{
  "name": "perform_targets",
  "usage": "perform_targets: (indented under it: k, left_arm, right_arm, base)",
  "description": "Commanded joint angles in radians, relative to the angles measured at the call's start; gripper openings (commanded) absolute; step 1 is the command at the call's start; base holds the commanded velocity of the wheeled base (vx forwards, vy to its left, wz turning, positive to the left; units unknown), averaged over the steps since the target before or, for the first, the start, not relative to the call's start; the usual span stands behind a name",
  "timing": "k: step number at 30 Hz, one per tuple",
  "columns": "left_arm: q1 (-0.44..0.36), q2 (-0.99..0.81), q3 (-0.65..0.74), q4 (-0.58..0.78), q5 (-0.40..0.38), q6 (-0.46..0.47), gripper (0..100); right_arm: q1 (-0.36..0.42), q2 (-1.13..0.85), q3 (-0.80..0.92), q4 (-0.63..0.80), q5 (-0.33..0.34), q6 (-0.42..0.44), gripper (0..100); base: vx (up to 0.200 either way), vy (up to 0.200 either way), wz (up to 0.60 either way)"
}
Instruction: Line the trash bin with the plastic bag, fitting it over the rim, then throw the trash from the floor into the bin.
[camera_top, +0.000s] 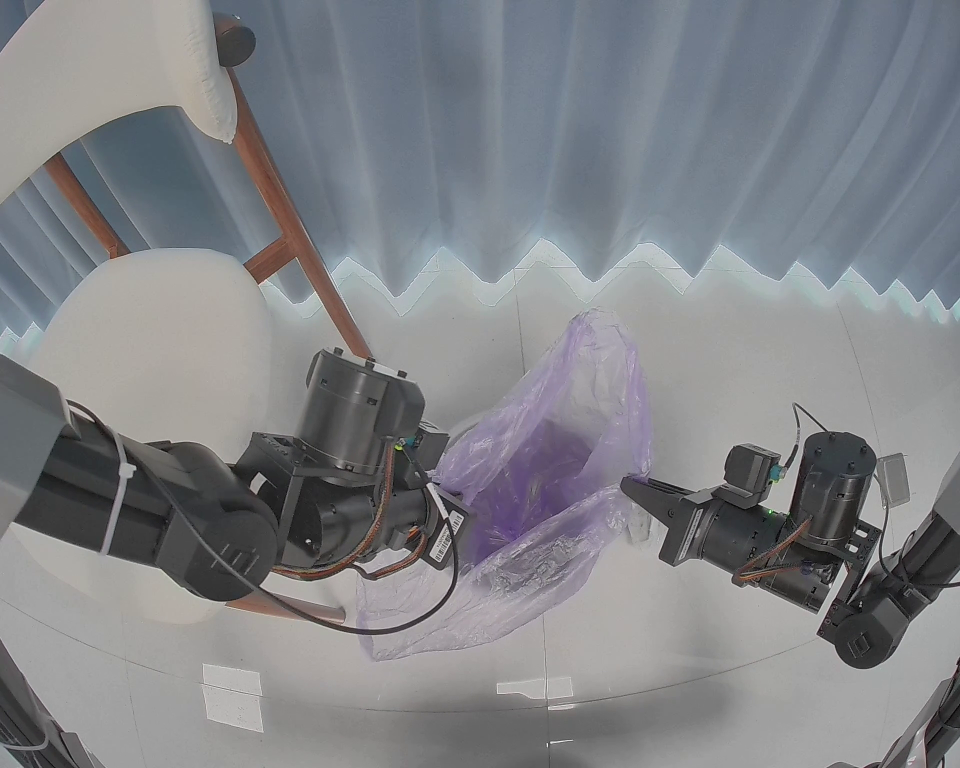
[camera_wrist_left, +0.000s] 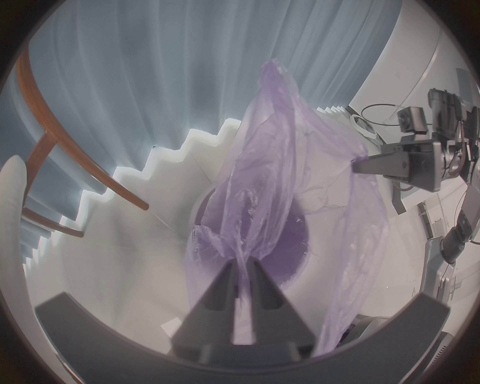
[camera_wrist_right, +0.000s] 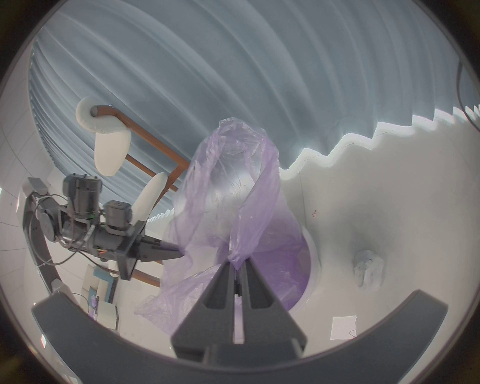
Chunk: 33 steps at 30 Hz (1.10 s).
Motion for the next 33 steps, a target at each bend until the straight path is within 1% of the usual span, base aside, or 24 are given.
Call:
perform_targets:
  k: [1, 6, 10, 13, 16, 19, 20, 22, 26, 29, 33]
  left_arm:
    - [0.01, 0.04, -0.006, 0.001, 0.0, -0.002, 0]
    - [0.039, 0.052, -0.049, 0.001, 0.0, -0.034, 0]
    - [0.059, 0.052, -0.09, 0.002, 0.0, -0.068, 0]
    - [0.058, 0.051, -0.125, 0.002, 0.001, -0.094, 0]
    - [0.047, 0.054, -0.156, 0.004, 0.001, -0.106, 0]
    - [0.039, 0.057, -0.175, 0.018, 0.001, -0.112, 0]
    - [0.039, 0.057, -0.176, 0.025, 0.001, -0.112, 0]
    - [0.039, 0.062, -0.179, 0.027, 0.003, -0.112, 0]
    - [0.041, 0.088, -0.205, 0.027, 0.014, -0.112, 0]
    - [0.046, 0.105, -0.214, 0.029, 0.021, -0.112, 0]
    - [0.056, 0.14, -0.242, 0.029, 0.028, -0.112, 0]
  right_arm:
    - [0.0, -0.004, 0.002, -0.001, 0.011, 0.0, 0]
    - [-0.032, 0.026, -0.052, 0.004, 0.037, -0.015, 0]
    - [-0.037, 0.072, -0.118, 0.005, 0.044, -0.017, 0]
    - [-0.037, 0.113, -0.172, 0.005, 0.044, -0.026, 0]
    - [-0.043, 0.162, -0.219, 0.005, 0.048, -0.057, 0]
    - [-0.078, 0.207, -0.268, 0.005, 0.082, -0.092, 0]
    - [-0.093, 0.226, -0.296, 0.007, 0.097, -0.116, 0]
    - [-0.11, 0.249, -0.337, 0.012, 0.111, -0.139, 0]
    - [-0.13, 0.265, -0.397, 0.048, 0.126, -0.153, 0]
    - [-0.144, 0.262, -0.408, 0.067, 0.136, -0.155, 0]
    - [-0.195, 0.282, -0.426, 0.073, 0.165, -0.166, 0]
  base:
    - [0.0, 0.0, 0.0]
    - [0.0, 0.0, 0.0]
    - [0.0, 0.0, 0.0]
    - [0.0, 0.0, 0.0]
    - [0.0, 0.0, 0.0]
    - [0.0, 0.0, 0.0]
    - [0.0, 0.0, 0.0]
    - [0.0, 0.0, 0.0]
    - [0.0, 0.0, 0.0]
    - [0.0, 0.0, 0.0]
    - [0.0, 0.0, 0.0]
